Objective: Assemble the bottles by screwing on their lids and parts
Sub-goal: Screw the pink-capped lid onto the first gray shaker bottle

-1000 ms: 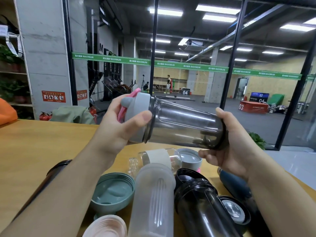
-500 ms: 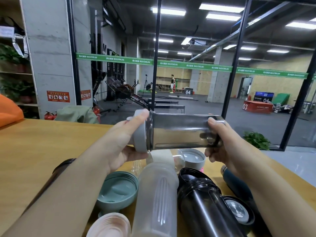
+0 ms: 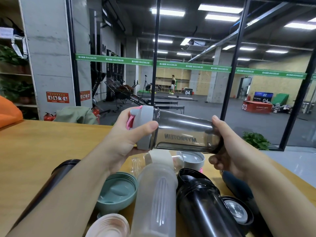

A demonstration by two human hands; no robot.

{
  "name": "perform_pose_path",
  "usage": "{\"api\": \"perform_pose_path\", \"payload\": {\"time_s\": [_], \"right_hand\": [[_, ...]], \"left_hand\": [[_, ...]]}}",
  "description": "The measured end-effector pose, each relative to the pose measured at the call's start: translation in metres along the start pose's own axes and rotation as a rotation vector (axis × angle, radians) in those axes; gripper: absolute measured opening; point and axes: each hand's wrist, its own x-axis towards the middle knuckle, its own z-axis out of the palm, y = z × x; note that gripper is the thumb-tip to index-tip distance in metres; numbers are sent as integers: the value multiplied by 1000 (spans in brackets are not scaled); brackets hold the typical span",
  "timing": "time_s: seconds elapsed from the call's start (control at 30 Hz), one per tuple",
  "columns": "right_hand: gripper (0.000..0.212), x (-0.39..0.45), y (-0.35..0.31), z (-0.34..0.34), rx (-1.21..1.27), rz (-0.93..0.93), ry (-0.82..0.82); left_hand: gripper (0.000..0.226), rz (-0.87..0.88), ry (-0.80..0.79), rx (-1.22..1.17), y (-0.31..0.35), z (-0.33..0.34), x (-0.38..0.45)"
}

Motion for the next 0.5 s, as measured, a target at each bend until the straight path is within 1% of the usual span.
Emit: {"api": "perform_pose_path", "payload": {"time_s": [0.07,0.17,0.37,0.5], "right_hand": [[51,-1,-2,-1,55,10,-39],[37,-1,-6,0,171,-22,-75],[39,0,-2,4,146,8,6],[41,3,5,8,146,9,5]], "left_hand": [[86,-2,-8,0,3,0,-1],[83,-3,-22,-28,6,-2,-1],[81,31,4,-21,-1,4,0],[81,6,0,6,-3,-1,1]]}}
